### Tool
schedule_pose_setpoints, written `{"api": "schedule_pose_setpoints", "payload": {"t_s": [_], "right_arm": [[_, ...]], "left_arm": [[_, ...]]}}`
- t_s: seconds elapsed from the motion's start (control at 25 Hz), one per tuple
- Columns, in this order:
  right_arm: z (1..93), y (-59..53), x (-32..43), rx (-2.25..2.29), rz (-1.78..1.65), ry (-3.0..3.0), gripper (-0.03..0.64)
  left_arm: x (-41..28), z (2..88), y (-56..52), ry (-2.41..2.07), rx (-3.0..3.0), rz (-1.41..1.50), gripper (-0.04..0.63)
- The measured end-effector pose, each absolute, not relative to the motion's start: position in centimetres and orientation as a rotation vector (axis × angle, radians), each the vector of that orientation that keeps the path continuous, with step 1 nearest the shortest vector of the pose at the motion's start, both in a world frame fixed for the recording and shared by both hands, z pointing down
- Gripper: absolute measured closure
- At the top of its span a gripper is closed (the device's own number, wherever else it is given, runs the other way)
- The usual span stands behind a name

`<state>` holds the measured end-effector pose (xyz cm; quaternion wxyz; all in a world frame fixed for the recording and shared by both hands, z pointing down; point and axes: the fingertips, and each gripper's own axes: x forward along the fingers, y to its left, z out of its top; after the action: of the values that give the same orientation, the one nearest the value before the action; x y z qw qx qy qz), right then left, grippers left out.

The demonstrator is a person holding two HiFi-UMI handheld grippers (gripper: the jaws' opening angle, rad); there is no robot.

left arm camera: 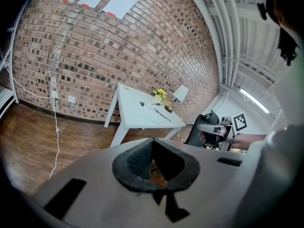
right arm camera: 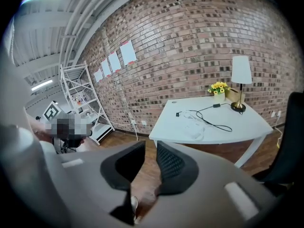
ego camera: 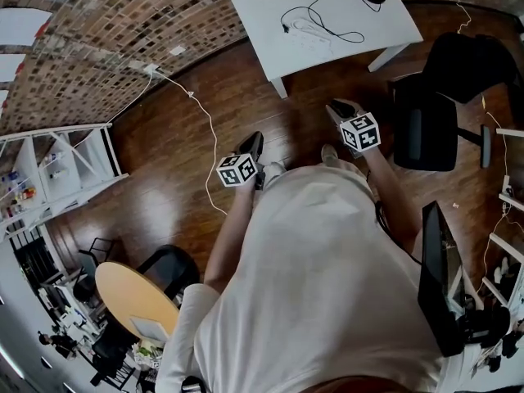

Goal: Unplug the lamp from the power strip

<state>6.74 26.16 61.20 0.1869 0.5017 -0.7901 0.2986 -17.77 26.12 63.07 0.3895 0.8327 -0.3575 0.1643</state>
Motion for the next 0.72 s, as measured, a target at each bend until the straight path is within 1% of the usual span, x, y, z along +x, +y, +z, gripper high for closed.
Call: {"api": "schedule_pose_setpoints", "payload": {"t_s": [0.6,0.64,0.68,0.72], "right_arm": [[61.5,26.6,6.0,1.370,0.848,-2.214,0.550],[61.7,26.6,6.0,1.356,0.830,-2.200,0.560],[61.9,26.7,6.0,1.343,0.808,-2.185,0.592],[62.1,26.7,6.1,1.337,0.790,-2.171,0.608]], "left_arm": [[-19.0,63.9,27.2,-0.914,2.087,0.441,0.592],[-19.1,64.0,27.3,-0.914,2.085,0.442,0.592],[-19.1,64.0,27.3,-0.915,2.084,0.442,0.592],[-19.1,64.0,27.3,-0.915,2.084,0.442,0.592]]}}
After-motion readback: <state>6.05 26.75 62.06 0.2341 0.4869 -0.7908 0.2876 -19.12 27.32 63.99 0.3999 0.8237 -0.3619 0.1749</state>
